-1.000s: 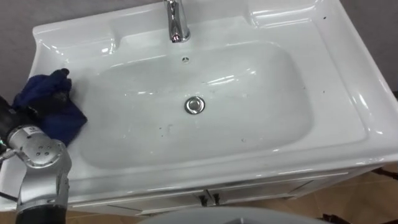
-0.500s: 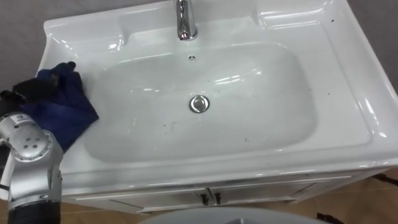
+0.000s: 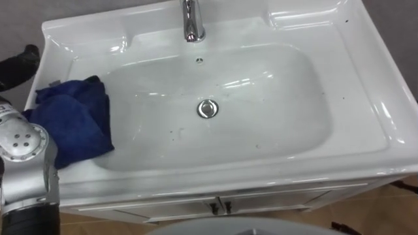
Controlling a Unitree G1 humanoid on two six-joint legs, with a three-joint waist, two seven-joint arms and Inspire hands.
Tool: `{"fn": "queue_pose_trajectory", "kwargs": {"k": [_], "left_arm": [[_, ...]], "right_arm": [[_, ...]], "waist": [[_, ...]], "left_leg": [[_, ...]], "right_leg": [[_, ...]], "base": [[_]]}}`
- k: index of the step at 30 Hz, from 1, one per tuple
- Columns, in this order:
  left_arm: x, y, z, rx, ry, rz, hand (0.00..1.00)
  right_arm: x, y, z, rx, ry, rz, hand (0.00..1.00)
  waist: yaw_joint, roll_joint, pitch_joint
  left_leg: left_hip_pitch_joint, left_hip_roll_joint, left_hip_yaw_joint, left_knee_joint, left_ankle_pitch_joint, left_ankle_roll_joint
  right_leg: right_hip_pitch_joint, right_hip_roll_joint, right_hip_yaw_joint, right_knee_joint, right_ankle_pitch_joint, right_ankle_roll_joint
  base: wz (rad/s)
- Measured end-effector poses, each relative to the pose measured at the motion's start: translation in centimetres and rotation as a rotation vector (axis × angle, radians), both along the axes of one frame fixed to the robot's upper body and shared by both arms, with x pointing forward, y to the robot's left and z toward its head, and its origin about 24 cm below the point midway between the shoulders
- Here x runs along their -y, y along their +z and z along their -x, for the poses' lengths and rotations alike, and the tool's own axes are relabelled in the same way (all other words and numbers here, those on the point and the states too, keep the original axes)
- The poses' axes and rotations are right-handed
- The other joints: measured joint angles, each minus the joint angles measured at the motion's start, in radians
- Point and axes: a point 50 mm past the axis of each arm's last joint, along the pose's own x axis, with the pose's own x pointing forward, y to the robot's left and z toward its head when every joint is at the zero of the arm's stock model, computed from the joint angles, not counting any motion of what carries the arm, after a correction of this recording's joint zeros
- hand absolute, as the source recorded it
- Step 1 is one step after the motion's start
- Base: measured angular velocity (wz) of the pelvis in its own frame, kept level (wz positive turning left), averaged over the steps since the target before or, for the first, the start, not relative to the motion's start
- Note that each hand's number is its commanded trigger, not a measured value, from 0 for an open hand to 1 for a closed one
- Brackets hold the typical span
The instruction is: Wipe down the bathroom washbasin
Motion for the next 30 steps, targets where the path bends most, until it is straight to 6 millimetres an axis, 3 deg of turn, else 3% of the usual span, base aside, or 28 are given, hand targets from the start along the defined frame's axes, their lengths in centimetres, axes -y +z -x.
{"fn": "queue_pose_trajectory", "kwargs": {"k": [8, 14, 18, 21, 23, 26, 30], "left_arm": [[-0.4, 0.3, 0.3, 0.014, 0.036, -0.021, 0.00], [-2.8, 0.2, 1.7, 0.008, 0.148, -0.028, 0.00], [-4.6, -2.3, 4.4, -0.120, 0.233, 0.001, 0.00], [-6.0, -3.1, 5.8, -0.136, 0.315, 0.048, 0.00], [-6.8, -3.6, 7.0, -0.141, 0.381, 0.077, 0.00], [-7.6, -5.0, 9.2, -0.209, 0.448, 0.105, 0.00], [-8.0, -8.2, 12.9, -0.349, 0.534, 0.195, 0.00]], "right_arm": [[0.2, 0.1, 0.1, 0.000, 0.003, -0.003, 0.00], [0.8, 0.2, 0.8, -0.011, 0.002, 0.007, 0.00], [1.4, 0.4, 1.7, -0.035, -0.003, 0.029, 0.00], [1.4, 0.4, 1.6, -0.037, 0.001, 0.033, 0.00], [1.6, 0.5, 1.3, -0.028, 0.008, 0.038, 0.00], [1.6, 0.5, 1.2, -0.035, 0.031, 0.043, 0.00], [2.1, 0.7, 1.9, -0.059, 0.034, 0.049, 0.00]], "waist": [[0.005, 0.002, 0.0011], [0.046, 0.006, -0.0013], [0.090, 0.010, -0.0062], [0.140, 0.007, -0.0080], [0.143, 0.005, -0.0118], [0.176, 0.012, -0.0115], [0.195, 0.011, -0.0122]], "left_leg": [[-0.004, -0.001, -0.004, -0.001, 0.000, 0.000], [-0.007, -0.006, -0.011, 0.001, 0.000, 0.000], [-0.009, -0.019, -0.033, 0.001, 0.000, 0.000], [-0.014, -0.023, -0.039, 0.002, 0.000, 0.000], [-0.018, -0.031, -0.056, 0.002, 0.000, 0.001], [-0.022, -0.037, -0.061, 0.005, -0.001, 0.003], [-0.030, -0.047, -0.074, 0.018, -0.001, 0.006]], "right_leg": [[0.000, -0.002, -0.003, 0.001, -0.001, 0.001], [0.001, -0.007, -0.016, 0.002, -0.002, 0.004], [0.000, -0.013, -0.025, 0.001, -0.008, 0.014], [0.002, -0.019, -0.041, 0.000, -0.010, 0.017], [0.006, -0.025, -0.058, 0.000, -0.014, 0.023], [0.009, -0.031, -0.065, 0.000, -0.016, 0.028], [0.012, -0.042, -0.085, 0.002, -0.021, 0.034]], "base": [[0.00], [0.00], [0.10], [0.18], [0.30], [0.11], [0.13]]}}
